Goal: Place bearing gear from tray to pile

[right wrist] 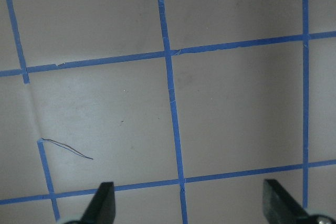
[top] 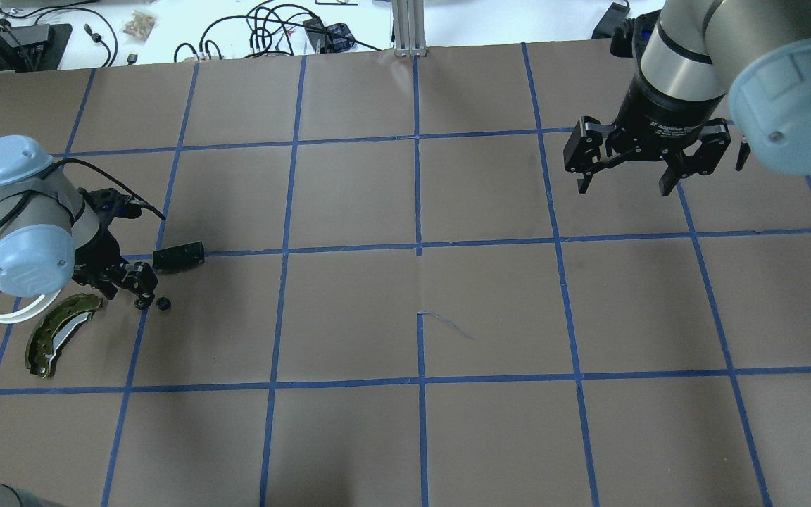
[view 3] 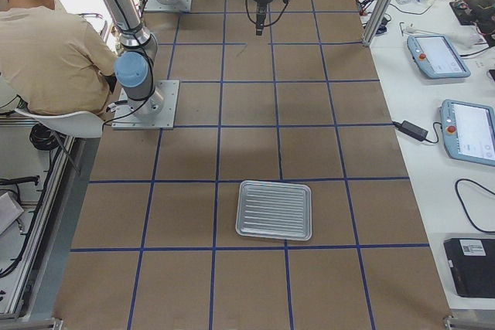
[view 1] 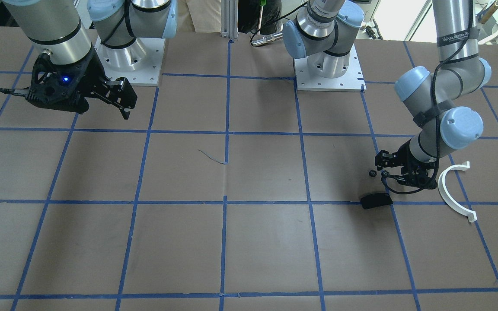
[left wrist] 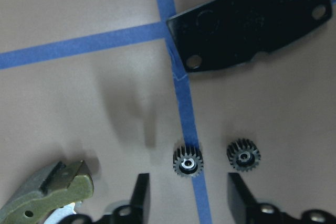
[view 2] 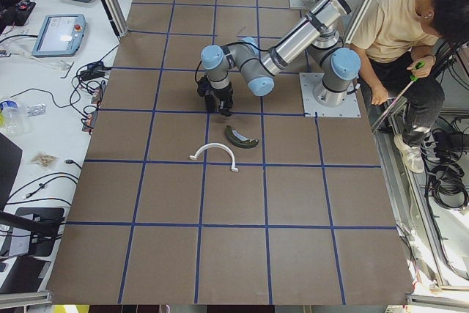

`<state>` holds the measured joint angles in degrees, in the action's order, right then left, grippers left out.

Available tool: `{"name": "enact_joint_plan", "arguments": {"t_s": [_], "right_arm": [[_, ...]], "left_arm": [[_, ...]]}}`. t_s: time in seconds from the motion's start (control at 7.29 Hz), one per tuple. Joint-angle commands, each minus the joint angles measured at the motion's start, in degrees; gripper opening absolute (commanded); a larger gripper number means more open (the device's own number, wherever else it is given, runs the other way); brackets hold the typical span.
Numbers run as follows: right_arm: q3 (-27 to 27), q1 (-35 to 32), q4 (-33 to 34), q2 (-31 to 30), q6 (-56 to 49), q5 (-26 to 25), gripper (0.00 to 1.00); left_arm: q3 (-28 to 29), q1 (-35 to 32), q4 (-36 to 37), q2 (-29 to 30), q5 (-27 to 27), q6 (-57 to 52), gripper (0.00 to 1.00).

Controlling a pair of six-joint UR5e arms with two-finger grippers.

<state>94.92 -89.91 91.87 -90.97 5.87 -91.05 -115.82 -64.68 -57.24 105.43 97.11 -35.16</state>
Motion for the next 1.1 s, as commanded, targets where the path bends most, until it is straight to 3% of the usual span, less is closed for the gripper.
{"name": "enact_joint_plan", "arguments": {"t_s": [0.0, 0.27, 0.55, 0.82, 0.96], "right_arm": [[0.0, 0.0, -0.02, 0.0, -0.43, -0.09, 1.0], [0.0, 0.09, -0.02, 0.0, -0.43, -0.09, 1.0], [0.0, 0.09, -0.02, 0.0, -0.43, -0.09, 1.0], [0.0, 0.09, -0.02, 0.0, -0.43, -0.09, 1.0], [0.0, 0.09, -0.02, 0.0, -0.43, -0.09, 1.0]], "left_arm": [[6.0, -2.62, -7.73, -3.28, -0.68, 0.27, 1.0], [19.78, -10.86, -22.41, -5.4, -0.95, 8.64, 1.0], [28.42, -20.7, -33.16, -6.81, -2.7, 27.06, 1.0], [32.05, -27.93, -35.39, -9.61, -2.98, 33.48, 1.0], [33.2, -28.39, -35.39, -10.85, -3.15, 33.75, 1.0]]}}
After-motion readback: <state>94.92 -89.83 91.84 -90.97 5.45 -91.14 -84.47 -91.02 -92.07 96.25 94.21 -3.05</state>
